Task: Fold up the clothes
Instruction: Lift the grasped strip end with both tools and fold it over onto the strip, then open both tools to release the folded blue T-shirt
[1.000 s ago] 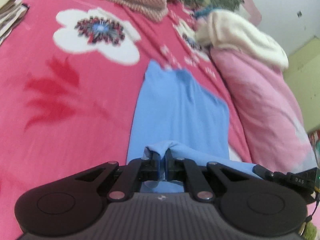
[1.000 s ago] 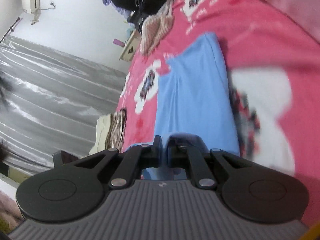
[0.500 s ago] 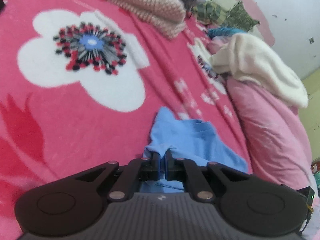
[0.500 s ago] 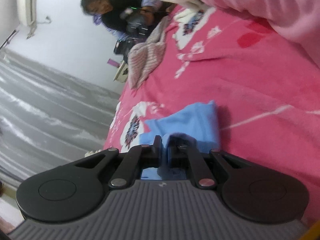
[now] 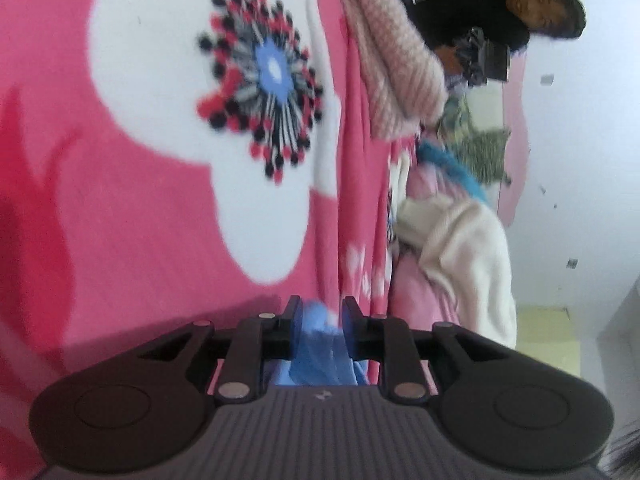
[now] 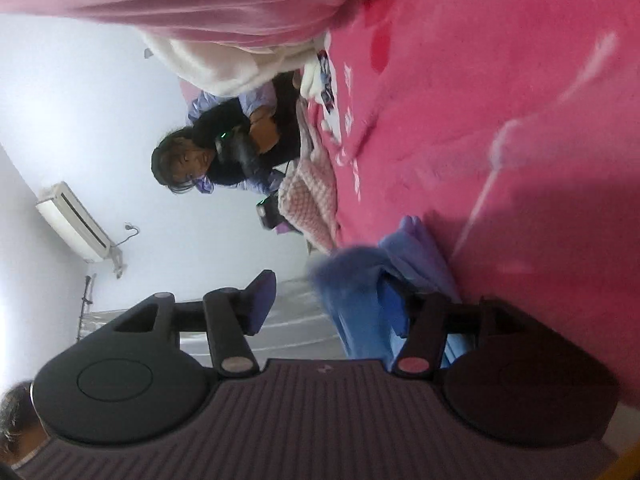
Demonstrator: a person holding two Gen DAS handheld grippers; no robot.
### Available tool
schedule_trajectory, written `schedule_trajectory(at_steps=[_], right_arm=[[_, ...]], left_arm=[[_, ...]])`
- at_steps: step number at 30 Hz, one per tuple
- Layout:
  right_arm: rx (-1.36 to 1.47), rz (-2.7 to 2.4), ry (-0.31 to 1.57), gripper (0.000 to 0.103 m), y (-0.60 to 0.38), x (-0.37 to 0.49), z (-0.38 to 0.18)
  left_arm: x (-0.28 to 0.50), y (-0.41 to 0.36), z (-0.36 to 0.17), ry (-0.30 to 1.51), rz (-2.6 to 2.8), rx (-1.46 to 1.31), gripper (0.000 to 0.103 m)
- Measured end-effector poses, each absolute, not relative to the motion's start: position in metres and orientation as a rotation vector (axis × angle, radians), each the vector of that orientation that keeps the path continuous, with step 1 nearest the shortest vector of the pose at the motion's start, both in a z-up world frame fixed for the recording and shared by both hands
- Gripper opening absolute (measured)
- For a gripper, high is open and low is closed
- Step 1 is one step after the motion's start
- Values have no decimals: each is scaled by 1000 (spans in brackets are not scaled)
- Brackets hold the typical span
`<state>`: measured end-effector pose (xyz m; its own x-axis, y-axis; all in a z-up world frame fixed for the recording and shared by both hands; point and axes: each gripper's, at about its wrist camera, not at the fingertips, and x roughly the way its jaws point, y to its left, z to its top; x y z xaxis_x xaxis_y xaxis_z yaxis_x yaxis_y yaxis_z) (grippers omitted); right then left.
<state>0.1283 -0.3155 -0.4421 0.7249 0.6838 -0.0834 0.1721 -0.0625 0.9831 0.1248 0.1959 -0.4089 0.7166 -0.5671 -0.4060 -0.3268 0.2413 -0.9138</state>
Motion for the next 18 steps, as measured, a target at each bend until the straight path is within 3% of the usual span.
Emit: schedule_trajectory(at_steps=[3,7,11,14,15,18], right_arm=[[1507,466,649,57,-316,118,-421],[1125,465,639,55,-306,105,-367],[614,539,767,36,-258,119,-334],[361,548,841,29,-226,140,-341],[282,540,858,25,-217,147,-344],[237,460,825,24,-212,163,-351]], left_arm=[[117,199,-394,803,-180,-1277,22],[108,180,-363,838,-236,-998,24],[121,130,-349,914,-340,-644,25],[141,91,-352,934,-335,-416,25],[147,87,-354,930,-310,-396,25],[163,89,-358,905,-228,-448,16]])
